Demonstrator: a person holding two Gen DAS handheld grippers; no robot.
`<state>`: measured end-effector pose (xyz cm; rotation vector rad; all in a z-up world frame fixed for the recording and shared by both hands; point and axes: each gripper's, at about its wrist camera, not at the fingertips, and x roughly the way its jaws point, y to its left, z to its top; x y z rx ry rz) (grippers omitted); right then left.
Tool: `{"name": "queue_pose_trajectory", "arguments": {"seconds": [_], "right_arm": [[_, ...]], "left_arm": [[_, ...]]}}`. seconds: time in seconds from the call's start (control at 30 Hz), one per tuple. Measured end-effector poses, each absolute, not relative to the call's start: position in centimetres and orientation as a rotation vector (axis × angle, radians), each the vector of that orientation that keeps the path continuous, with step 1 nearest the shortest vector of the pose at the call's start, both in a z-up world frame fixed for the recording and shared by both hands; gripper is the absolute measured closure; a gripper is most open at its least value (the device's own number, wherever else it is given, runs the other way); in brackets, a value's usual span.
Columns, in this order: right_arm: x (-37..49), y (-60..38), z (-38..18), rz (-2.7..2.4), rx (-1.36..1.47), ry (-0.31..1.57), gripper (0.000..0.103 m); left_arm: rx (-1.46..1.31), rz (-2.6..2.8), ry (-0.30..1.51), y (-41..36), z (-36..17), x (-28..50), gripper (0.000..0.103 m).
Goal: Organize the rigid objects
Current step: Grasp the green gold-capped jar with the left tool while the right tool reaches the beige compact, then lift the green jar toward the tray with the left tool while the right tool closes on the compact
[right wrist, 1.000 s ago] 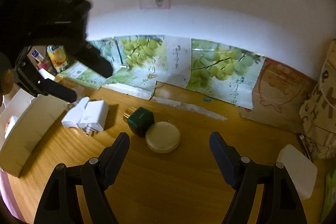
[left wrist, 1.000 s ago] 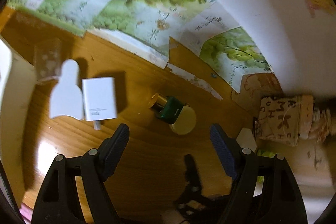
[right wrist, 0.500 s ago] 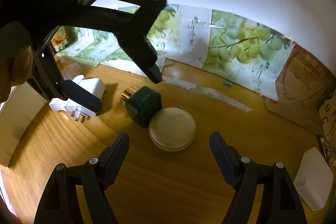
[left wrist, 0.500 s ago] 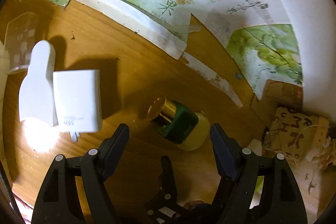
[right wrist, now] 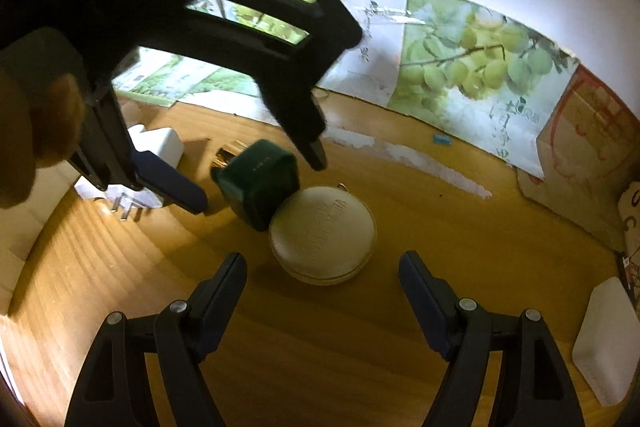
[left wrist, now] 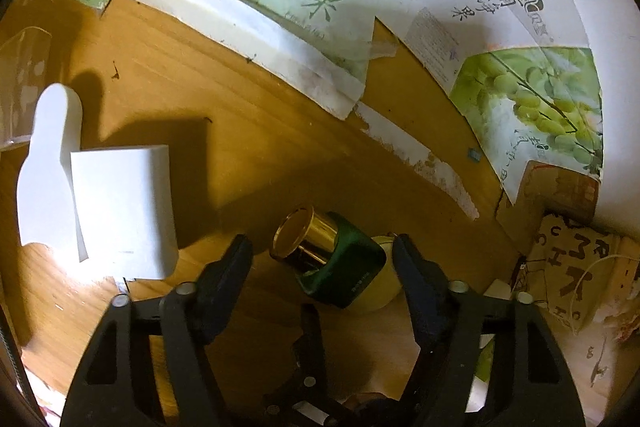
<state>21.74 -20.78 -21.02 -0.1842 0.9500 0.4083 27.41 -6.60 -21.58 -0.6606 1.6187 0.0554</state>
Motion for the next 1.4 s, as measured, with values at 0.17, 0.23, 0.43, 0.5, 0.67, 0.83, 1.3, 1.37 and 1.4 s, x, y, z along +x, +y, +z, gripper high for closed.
{"name": "queue_pose_trajectory", "arguments": {"seconds": [0.17, 0.23, 0.43, 0.5, 0.67, 0.83, 1.3, 1.37, 1.4], "right_arm": [[22.0, -20.4, -21.1, 0.412, -0.175, 0.939, 0.024], [22.1, -20.2, -21.1, 0.418, -0.173, 0.937, 0.024], [22.2, -19.5, -21.1, 0.416, -0.195, 0.927, 0.031], [22.2, -19.4, -21.2, 0.412, -0.201, 0.924, 0.032], [22.1, -19.3, -20.9, 0.399, -0.204, 0.923, 0.047], [21.9, -19.5, -20.8, 0.406, -0.207, 0.928, 0.049], [18.7, -20.2, -20.1, 0.380, -0.274, 0.960, 0.049], [17.9, -20.3, -19.9, 0.374, -0.282, 0.964, 0.049], [17.5, -20.5, -19.8, 0.372, -0.286, 0.966, 0.049]], "left_arm": [[-0.709, 0.027, 1.619, -5.7, -21.7, 27.6, 0.043], [-0.716, 0.018, 1.619, -5.2, -21.7, 27.5, 0.044], [-0.701, 0.011, 1.630, -4.6, -21.5, 27.4, 0.044], [-0.704, 0.010, 1.637, -4.6, -21.5, 27.3, 0.044], [-0.692, 0.002, 1.651, -4.7, -21.5, 26.9, 0.044], [-0.668, -0.007, 1.653, -4.8, -21.0, 26.5, 0.044], [-0.629, -0.023, 1.664, -3.3, -20.1, 21.9, 0.044], [-0.622, -0.026, 1.665, -3.0, -19.9, 21.0, 0.044], [-0.618, -0.028, 1.666, -2.9, -19.8, 20.6, 0.044]]}}
